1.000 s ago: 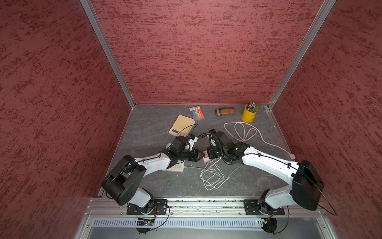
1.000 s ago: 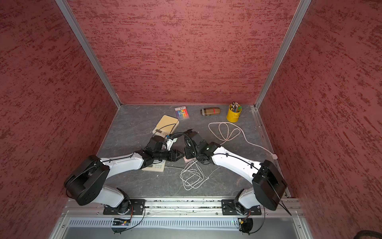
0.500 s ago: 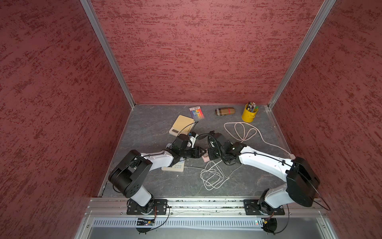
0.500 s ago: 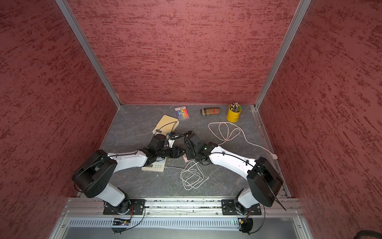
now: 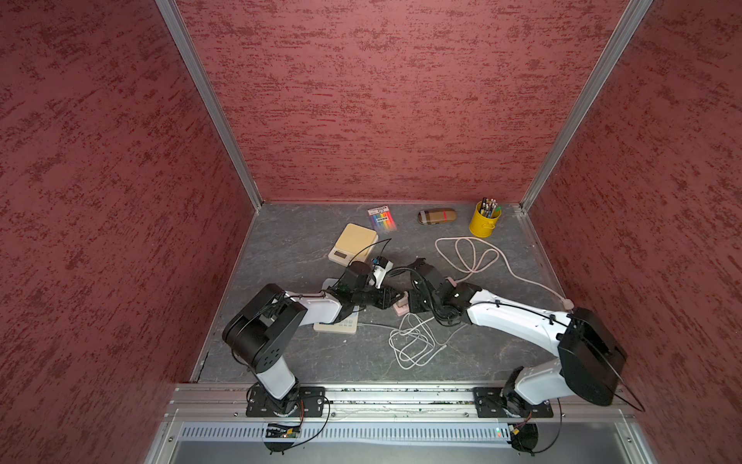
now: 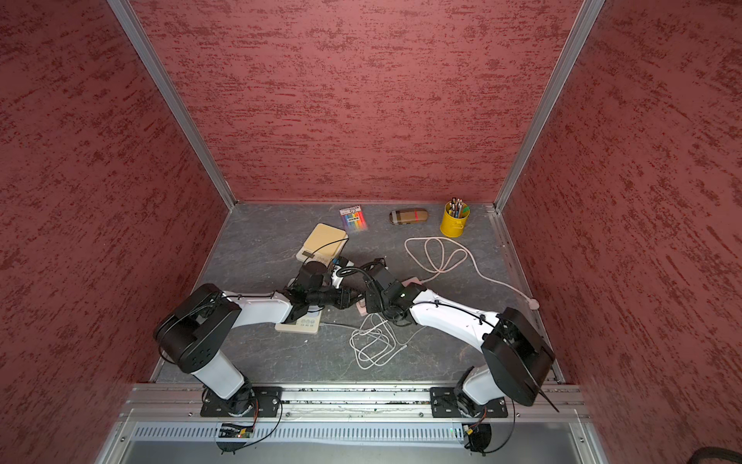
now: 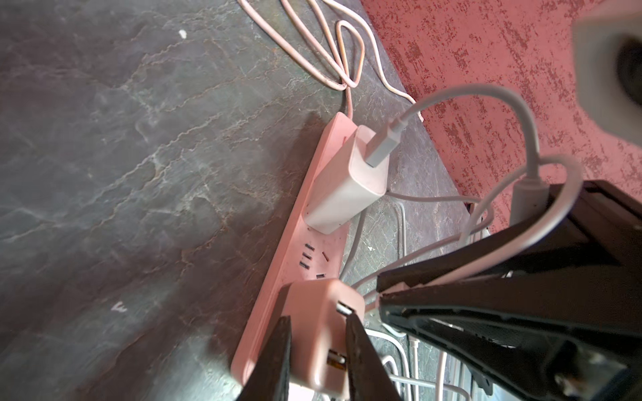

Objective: Charge the electronic scale
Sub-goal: Insert the charging cable into the plug.

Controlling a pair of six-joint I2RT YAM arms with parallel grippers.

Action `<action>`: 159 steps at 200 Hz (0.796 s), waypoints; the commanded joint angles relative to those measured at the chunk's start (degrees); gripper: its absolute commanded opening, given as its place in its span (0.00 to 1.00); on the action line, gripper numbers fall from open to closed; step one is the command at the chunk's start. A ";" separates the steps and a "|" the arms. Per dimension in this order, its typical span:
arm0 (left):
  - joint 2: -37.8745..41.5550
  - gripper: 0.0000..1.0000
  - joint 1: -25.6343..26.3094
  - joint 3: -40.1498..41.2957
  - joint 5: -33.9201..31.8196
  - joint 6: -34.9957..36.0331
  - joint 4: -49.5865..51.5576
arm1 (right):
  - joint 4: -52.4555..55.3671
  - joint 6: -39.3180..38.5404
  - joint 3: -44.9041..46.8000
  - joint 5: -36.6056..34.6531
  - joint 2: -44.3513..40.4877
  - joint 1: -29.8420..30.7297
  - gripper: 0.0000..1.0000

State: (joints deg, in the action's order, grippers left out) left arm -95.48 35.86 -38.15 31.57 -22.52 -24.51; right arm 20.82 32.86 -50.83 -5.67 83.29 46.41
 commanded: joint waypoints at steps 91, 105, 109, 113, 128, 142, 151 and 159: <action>-0.04 0.15 2.53 0.19 0.27 4.94 3.93 | -7.11 -5.35 1.09 1.51 -1.00 0.00 0.00; -0.14 0.14 2.64 0.18 0.25 5.03 3.94 | -8.06 -6.83 1.88 1.72 -1.28 0.00 0.00; -0.23 0.14 2.63 0.18 0.40 5.02 3.99 | -8.35 -7.28 2.06 1.59 -1.41 0.00 0.00; -0.32 0.13 2.64 0.16 0.42 5.03 3.96 | -8.54 -7.66 2.23 1.50 -1.46 -0.01 0.00; -0.41 0.12 2.71 0.18 0.46 5.02 4.05 | -9.10 -8.89 2.71 1.52 -1.39 -0.01 0.00; -0.56 0.11 2.78 0.27 0.58 5.00 4.09 | -9.71 -9.61 2.98 1.62 -1.07 -0.12 0.00; -0.54 0.09 2.81 0.36 0.58 4.96 4.08 | -9.96 -9.99 3.08 1.71 -0.57 -0.10 0.00; -0.58 0.08 2.77 0.32 0.56 4.95 3.94 | -10.00 -10.16 3.00 1.72 -0.32 -0.16 0.00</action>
State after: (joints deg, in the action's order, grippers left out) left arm -95.24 36.93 -38.48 30.22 -18.31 -25.30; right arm 13.56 24.82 -48.49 -4.34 82.11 46.44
